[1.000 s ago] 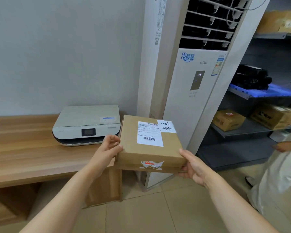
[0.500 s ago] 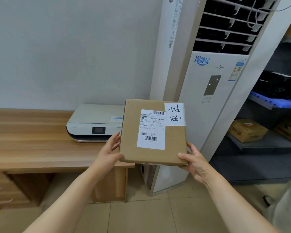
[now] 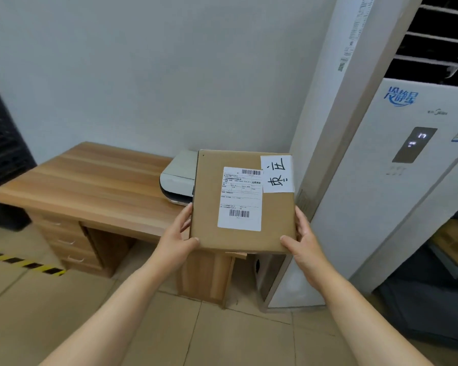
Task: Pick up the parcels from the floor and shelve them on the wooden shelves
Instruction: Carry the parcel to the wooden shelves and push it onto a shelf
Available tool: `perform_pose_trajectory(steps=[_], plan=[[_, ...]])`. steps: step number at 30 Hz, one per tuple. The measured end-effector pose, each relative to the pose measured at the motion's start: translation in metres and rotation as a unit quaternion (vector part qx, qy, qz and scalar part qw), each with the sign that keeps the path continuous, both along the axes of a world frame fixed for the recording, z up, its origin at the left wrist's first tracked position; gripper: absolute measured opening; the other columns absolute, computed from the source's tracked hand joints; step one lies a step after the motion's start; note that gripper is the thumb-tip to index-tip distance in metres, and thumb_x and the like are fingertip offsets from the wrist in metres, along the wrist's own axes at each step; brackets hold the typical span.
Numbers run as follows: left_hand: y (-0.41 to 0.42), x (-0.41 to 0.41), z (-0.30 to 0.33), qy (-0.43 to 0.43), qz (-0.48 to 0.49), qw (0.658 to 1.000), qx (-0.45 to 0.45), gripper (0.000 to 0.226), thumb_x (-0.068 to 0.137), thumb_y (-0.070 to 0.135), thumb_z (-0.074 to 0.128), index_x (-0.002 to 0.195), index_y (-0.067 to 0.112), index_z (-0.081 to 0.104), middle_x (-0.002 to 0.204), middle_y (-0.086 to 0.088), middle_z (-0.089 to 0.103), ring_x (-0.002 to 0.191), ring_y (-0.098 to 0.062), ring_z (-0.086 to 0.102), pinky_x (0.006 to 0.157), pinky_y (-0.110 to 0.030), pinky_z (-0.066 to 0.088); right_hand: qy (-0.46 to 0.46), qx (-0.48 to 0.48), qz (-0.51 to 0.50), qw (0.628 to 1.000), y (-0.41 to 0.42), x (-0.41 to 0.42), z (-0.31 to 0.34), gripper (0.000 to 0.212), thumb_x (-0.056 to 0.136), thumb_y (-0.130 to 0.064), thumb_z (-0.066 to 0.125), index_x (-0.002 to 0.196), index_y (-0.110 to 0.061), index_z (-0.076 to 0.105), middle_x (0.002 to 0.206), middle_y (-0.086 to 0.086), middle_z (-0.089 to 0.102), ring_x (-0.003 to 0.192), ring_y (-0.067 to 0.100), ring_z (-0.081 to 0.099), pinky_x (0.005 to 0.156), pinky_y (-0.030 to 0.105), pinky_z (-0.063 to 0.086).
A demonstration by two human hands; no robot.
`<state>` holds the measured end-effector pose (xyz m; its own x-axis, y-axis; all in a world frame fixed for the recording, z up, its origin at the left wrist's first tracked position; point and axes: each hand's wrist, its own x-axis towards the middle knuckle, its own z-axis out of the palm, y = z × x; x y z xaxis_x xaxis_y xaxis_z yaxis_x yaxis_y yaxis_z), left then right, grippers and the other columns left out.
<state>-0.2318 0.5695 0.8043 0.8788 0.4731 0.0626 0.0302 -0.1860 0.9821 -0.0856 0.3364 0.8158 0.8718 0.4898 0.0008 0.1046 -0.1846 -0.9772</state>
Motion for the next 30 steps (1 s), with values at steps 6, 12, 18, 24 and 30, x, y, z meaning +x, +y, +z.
perform_pose_trajectory(steps=[6, 12, 18, 24, 30], plan=[[0.036, -0.024, -0.015, 0.01, 0.084, 0.996, -0.014, 0.078, 0.08, -0.008, 0.052, 0.144, 0.028, 0.026, 0.133, 0.011, 0.044, 0.096, 0.023, 0.048, 0.068, 0.0, 0.042, -0.041, -0.034, 0.04, 0.998, 0.058, -0.008, -0.005, 0.075, 0.088, -0.001, 0.051, 0.147, -0.031, 0.017, 0.137, -0.015, 0.036, 0.121, 0.007, 0.04, 0.092, 0.018, 0.035], [0.096, -0.043, -0.02, 0.024, 0.15, 0.988, 0.015, 0.074, 0.082, -0.005, 0.051, 0.143, 0.03, 0.028, 0.142, 0.008, 0.039, 0.122, -0.001, 0.037, 0.091, -0.017, 0.033, -0.085, -0.054, 0.071, 0.992, 0.142, -0.011, -0.007, 0.065, 0.089, -0.003, 0.05, 0.143, -0.032, 0.028, 0.139, -0.008, 0.038, 0.127, 0.01, 0.038, 0.109, 0.033, 0.033], [0.173, -0.062, -0.011, 0.017, 0.196, 0.978, 0.067, 0.062, 0.085, -0.005, 0.049, 0.135, 0.031, 0.039, 0.142, 0.022, 0.018, 0.131, 0.003, 0.02, 0.101, -0.017, 0.02, -0.084, -0.041, 0.146, 0.985, 0.242, -0.016, 0.005, 0.049, 0.093, -0.006, 0.045, 0.135, -0.031, 0.042, 0.135, -0.011, 0.039, 0.124, 0.005, 0.04, 0.103, 0.026, 0.036], [0.246, -0.086, -0.012, 0.022, 0.234, 0.97, 0.067, 0.056, 0.081, 0.002, 0.058, 0.126, 0.034, 0.05, 0.144, 0.022, 0.016, 0.132, 0.0, 0.021, 0.11, -0.029, 0.025, -0.099, -0.032, 0.195, 0.975, 0.329, -0.025, 0.015, 0.047, 0.092, -0.004, 0.045, 0.129, -0.032, 0.047, 0.131, -0.011, 0.043, 0.12, 0.001, 0.039, 0.099, 0.022, 0.033], [0.292, -0.118, -0.012, 0.032, 0.279, 0.958, 0.06, 0.06, 0.077, 0.007, 0.064, 0.128, 0.034, 0.05, 0.143, 0.026, 0.015, 0.133, -0.005, 0.024, 0.109, -0.039, 0.035, -0.107, -0.028, 0.238, 0.965, 0.397, -0.041, 0.012, 0.045, 0.093, -0.005, 0.046, 0.13, -0.03, 0.048, 0.137, -0.009, 0.043, 0.121, 0.005, 0.04, 0.094, 0.019, 0.034]])
